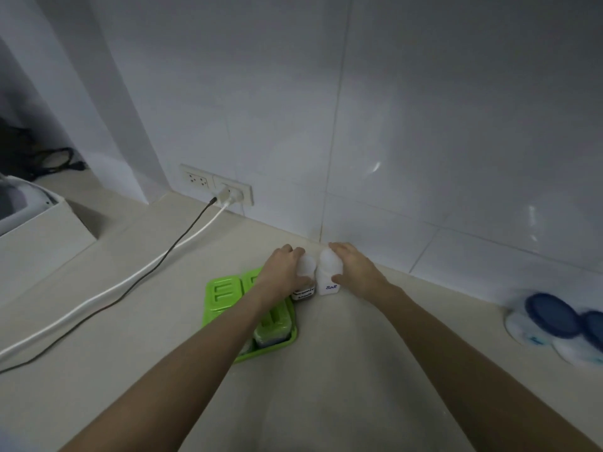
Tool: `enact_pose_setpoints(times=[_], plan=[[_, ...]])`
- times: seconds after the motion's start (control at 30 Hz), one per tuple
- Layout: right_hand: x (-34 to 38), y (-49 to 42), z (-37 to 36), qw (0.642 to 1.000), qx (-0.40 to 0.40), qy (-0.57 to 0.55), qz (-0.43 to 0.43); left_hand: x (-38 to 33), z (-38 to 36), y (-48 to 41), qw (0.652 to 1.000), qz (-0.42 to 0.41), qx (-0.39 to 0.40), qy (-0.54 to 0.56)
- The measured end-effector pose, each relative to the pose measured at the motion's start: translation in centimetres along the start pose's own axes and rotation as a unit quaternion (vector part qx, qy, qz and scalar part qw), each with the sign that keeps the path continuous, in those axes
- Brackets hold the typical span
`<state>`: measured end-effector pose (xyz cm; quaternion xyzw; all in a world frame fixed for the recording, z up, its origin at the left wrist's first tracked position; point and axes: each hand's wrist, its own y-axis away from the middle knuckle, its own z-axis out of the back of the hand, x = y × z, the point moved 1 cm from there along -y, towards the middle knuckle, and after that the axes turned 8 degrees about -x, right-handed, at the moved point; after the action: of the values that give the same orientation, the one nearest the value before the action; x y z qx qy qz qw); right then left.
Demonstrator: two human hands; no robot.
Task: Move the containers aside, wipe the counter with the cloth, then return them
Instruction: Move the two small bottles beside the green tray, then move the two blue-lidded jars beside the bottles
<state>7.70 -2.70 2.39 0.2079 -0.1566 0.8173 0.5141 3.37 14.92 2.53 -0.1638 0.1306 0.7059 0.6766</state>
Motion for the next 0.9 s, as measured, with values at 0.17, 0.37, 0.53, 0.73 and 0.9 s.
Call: enact_pose_setpoints(times=[0.17,0.37,0.53,0.73,0.9], plan=[[-2.6,3.6,2.1,0.999,-0.007,0.02,-0.035,-1.7,1.3,-0.4,0.996,-0.075,-0.045,-0.019],[-9.8,11.1,7.1,0.989,-0.008,0.071,-0.128,-8.3,-0.2,-1.0,0.984,-0.175,-0.033,-0.022],[-16.5,17.8,11.8,0.976,-0.022,0.096,-0.192,-17.0,-5.0,0.1,0.973,-0.229,0.016,-0.019],[-23.9,23.2,17.0,0.959,-0.095,0.16,-0.214,-28.2,-10.8,1.7,0.959,-0.271,0.081,-0.032],[-29.9,24.7,19.6,0.94,-0.131,0.24,-0.206,-35.8,-14.9,1.6,0.959,-0.26,0.109,-0.025]])
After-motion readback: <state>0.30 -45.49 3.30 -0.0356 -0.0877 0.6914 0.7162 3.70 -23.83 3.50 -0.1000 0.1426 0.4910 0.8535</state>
